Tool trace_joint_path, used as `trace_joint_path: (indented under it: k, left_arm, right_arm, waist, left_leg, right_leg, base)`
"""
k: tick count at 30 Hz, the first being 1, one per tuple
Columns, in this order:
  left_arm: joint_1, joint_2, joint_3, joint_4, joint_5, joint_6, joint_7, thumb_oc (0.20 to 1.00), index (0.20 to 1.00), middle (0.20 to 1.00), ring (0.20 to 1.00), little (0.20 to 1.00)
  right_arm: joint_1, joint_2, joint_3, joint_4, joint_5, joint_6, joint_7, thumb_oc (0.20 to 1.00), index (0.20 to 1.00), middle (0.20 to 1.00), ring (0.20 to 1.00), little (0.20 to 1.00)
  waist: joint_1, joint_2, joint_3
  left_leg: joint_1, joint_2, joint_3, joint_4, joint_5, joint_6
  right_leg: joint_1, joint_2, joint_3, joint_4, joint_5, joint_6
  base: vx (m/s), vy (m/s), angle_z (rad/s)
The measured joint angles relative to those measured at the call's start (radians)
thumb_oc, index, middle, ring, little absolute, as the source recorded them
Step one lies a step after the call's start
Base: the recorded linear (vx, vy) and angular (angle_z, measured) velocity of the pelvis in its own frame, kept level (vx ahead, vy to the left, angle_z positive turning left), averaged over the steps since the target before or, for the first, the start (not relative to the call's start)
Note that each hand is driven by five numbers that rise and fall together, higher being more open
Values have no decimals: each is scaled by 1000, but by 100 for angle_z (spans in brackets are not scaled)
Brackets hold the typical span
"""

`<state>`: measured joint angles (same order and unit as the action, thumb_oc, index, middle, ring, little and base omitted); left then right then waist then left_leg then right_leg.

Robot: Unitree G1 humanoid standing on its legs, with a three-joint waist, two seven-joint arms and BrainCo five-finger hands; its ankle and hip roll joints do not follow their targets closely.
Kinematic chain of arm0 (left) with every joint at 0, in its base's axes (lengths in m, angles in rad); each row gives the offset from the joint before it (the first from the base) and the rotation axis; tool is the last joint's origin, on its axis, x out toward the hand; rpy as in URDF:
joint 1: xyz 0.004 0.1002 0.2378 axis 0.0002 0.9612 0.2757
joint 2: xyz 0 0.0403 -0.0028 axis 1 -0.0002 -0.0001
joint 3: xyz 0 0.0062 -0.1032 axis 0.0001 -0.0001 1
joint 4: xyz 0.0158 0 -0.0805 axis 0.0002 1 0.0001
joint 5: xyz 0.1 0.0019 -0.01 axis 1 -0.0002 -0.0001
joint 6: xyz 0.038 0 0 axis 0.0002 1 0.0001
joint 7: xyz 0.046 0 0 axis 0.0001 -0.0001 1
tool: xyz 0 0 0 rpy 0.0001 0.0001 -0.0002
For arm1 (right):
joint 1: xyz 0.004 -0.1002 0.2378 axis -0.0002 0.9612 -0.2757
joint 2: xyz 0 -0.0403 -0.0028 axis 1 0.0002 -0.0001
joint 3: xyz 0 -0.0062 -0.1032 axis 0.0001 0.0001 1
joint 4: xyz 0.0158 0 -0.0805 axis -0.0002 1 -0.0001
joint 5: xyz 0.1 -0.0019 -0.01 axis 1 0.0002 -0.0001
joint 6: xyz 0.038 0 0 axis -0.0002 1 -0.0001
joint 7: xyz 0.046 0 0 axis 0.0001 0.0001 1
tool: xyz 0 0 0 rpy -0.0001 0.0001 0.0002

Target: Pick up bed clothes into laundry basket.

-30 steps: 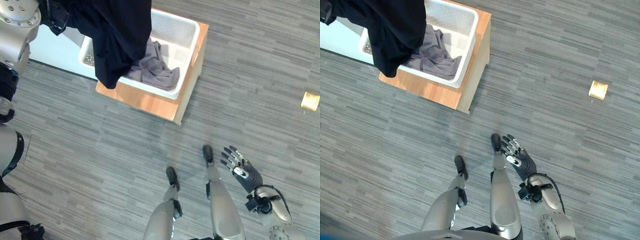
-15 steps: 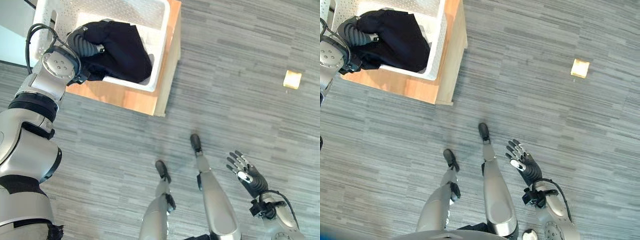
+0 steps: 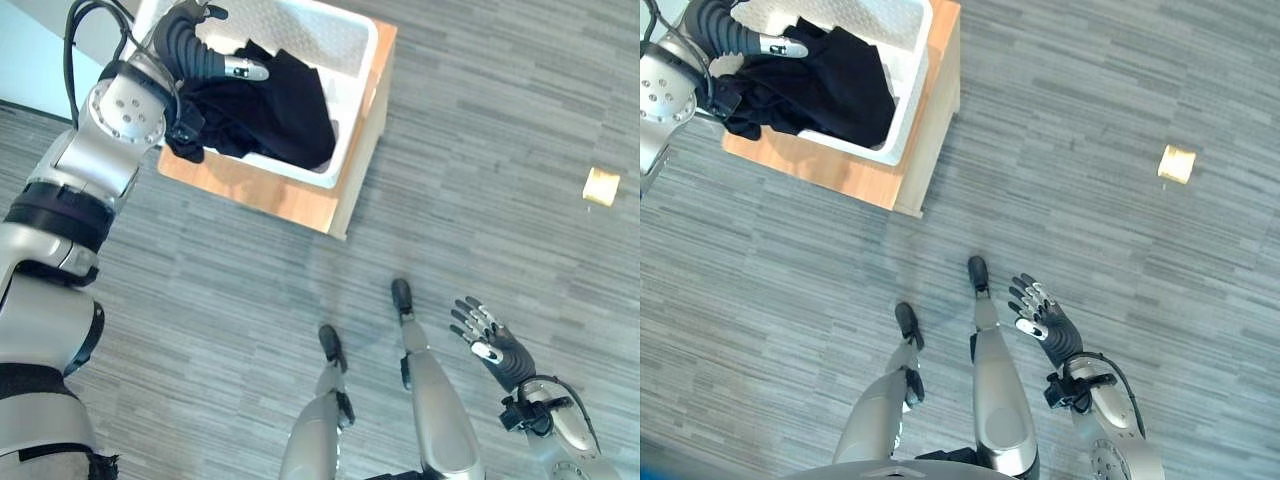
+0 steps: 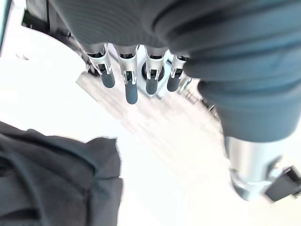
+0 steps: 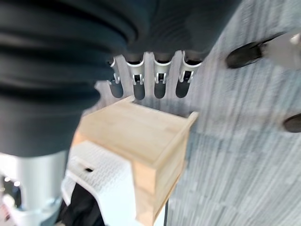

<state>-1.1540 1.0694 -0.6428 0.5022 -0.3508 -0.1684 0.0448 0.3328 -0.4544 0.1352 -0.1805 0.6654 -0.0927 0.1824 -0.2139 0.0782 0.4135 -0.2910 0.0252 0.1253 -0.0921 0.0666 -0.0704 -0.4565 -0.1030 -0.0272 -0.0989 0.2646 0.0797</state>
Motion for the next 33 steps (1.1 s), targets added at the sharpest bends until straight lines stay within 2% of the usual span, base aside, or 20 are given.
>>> trace_joint_path:
  k: [1,2,3,4,5,6,7,8,10,12,13,15,17,21,22,24,26,28,32,33]
  left_arm:
    - [38,5,29,-25,-4,-3,6,1000,1000,1000,1000,1000]
    - [97,23,72,-79,-32,-4,18,1000,1000,1000,1000,1000]
    - [292,19,275,-213,-76,-4,21,1000,1000,1000,1000,1000]
    - [509,-54,520,-346,-129,-33,24,1000,1000,1000,1000,1000]
    - [727,-165,703,-457,-190,-85,37,1000,1000,1000,1000,1000]
    - [864,-232,776,-478,-227,-72,46,1000,1000,1000,1000,1000]
    - [1017,-391,938,-585,-243,-78,47,1000,1000,1000,1000,1000]
    - [1226,-624,1027,-641,-302,-109,81,1000,1000,1000,1000,1000]
    - [1341,-659,1001,-647,-302,-99,77,1000,1000,1000,1000,1000]
    - [1410,-709,996,-658,-301,-86,45,1000,1000,1000,1000,1000]
    - [1442,-743,976,-660,-302,-82,34,1000,1000,1000,1000,1000]
    - [1525,-856,939,-657,-302,-58,0,1000,1000,1000,1000,1000]
    - [1580,-909,890,-649,-302,-27,-25,1000,1000,1000,1000,1000]
    - [1593,-924,828,-588,-302,11,-36,1000,1000,1000,1000,1000]
    - [1575,-973,798,-560,-301,20,-26,1000,1000,1000,1000,1000]
    - [1568,-1007,737,-542,-303,38,-7,1000,1000,1000,1000,1000]
    - [1556,-996,635,-537,-302,60,7,1000,1000,1000,1000,1000]
    - [1547,-975,617,-538,-292,76,-4,1000,1000,1000,1000,1000]
    - [1542,-930,694,-540,-262,81,-2,1000,1000,1000,1000,1000]
    - [1537,-921,728,-538,-258,81,9,1000,1000,1000,1000,1000]
  right_arm:
    - [-2,-1,-5,1,-1,-1,0,1000,1000,1000,1000,1000]
    - [-10,7,-8,2,-4,0,0,1000,1000,1000,1000,1000]
    - [-26,12,-9,1,-20,0,-1,1000,1000,1000,1000,1000]
    - [-39,12,-9,2,-32,1,-1,1000,1000,1000,1000,1000]
    - [-43,7,-12,3,-39,-2,-2,1000,1000,1000,1000,1000]
    - [-52,0,-24,-3,-57,5,-6,1000,1000,1000,1000,1000]
    - [-56,3,-33,-38,-81,22,-8,1000,1000,1000,1000,1000]
    - [-44,5,-69,-34,-108,9,-6,1000,1000,1000,1000,1000]
    - [-85,5,-119,2,-121,23,-8,1000,1000,1000,1000,1000]
    - [-151,34,-200,42,-121,35,-20,1000,1000,1000,1000,1000]
    - [-172,47,-225,45,-121,40,-31,1000,1000,1000,1000,1000]
    - [-162,63,-259,37,-127,37,-30,1000,1000,1000,1000,1000]
    - [-131,73,-267,37,-141,38,-30,1000,1000,1000,1000,1000]
    - [-73,118,-231,43,-141,58,-36,1000,1000,1000,1000,1000]
    - [-74,151,-166,53,-140,77,-42,1000,1000,1000,1000,1000]
    - [-77,172,-106,52,-136,83,-41,1000,1000,1000,1000,1000]
    - [-97,198,-53,55,-114,80,-51,1000,1000,1000,1000,1000]
    - [-118,199,-40,63,-114,79,-50,1000,1000,1000,1000,1000]
    - [-138,196,-50,67,-97,62,-70,1000,1000,1000,1000,1000]
    - [-145,193,-43,72,-98,61,-74,1000,1000,1000,1000,1000]
  waist:
    - [24,10,-6]
    - [29,11,-7]
    - [35,14,-8]
    - [35,15,-8]
    - [33,16,-10]
    - [71,26,-22]
    - [88,24,-23]
    - [119,44,-72]
    - [165,40,-118]
    - [198,19,-142]
    - [202,12,-157]
    - [210,4,-230]
    - [221,-8,-282]
    - [249,-31,-331]
    - [261,-37,-338]
    - [280,-39,-357]
    - [297,-48,-371]
    - [308,-50,-372]
    - [306,-51,-373]
    - [316,-52,-371]
  left_leg:
    - [3,1,-6,0,2,2]
    - [7,0,-7,0,5,1]
    - [15,0,-12,0,4,-1]
    - [34,2,-11,0,0,-6]
    - [69,7,-9,0,-2,-8]
    - [98,19,-31,-1,-13,-16]
    - [130,23,-25,-1,-25,-21]
    - [173,23,-38,-1,-26,-19]
    - [184,25,-58,0,-33,-20]
    - [213,28,-58,-1,-34,-21]
    - [237,26,-62,-1,-42,-12]
    - [269,25,-84,-6,-56,-5]
    - [295,24,-114,-6,-64,0]
    - [319,23,-151,-6,-64,4]
    - [337,21,-173,-6,-61,8]
    - [343,19,-194,-6,-57,14]
    - [346,17,-216,-6,-56,14]
    - [347,18,-217,-6,-54,17]
    - [347,17,-216,-6,-53,19]
    - [345,15,-217,-6,-52,20]
  right_leg:
    - [9,-3,-8,0,-3,1]
    - [11,-6,-10,0,-3,2]
    - [21,-6,-11,0,-7,7]
    - [35,-5,-6,0,-9,7]
    - [71,2,-7,0,-10,1]
    - [112,5,-40,7,-42,3]
    - [132,8,-36,19,-51,4]
    - [185,10,-56,22,-76,4]
    - [199,10,-71,40,-96,6]
    - [225,7,-74,52,-106,0]
    - [250,0,-80,53,-110,4]
    - [303,-5,-91,34,-115,11]
    - [350,-8,-118,22,-124,15]
    - [394,-14,-157,28,-144,12]
    - [428,-18,-184,23,-146,14]
    - [450,-20,-200,11,-146,14]
    - [465,-21,-221,6,-146,14]
    - [463,-20,-222,8,-146,14]
    - [462,-21,-220,11,-145,14]
    - [456,-25,-222,16,-146,14]
  base:
    - [26,-58,10]
    - [31,-56,7]
    - [30,-33,-6]
    - [40,-31,-7]
    - [84,-37,21]
    - [133,-45,10]
    - [143,-31,33]
    - [186,-26,16]
    - [146,-26,36]
    - [94,-30,12]
    - [49,-25,11]
    - [62,-20,20]
    - [40,-14,38]
    - [57,-43,37]
    - [27,-36,32]
    - [13,-25,35]
    - [2,-3,30]
    - [-5,11,10]
    - [-4,38,-3]
    - [1,64,-6]
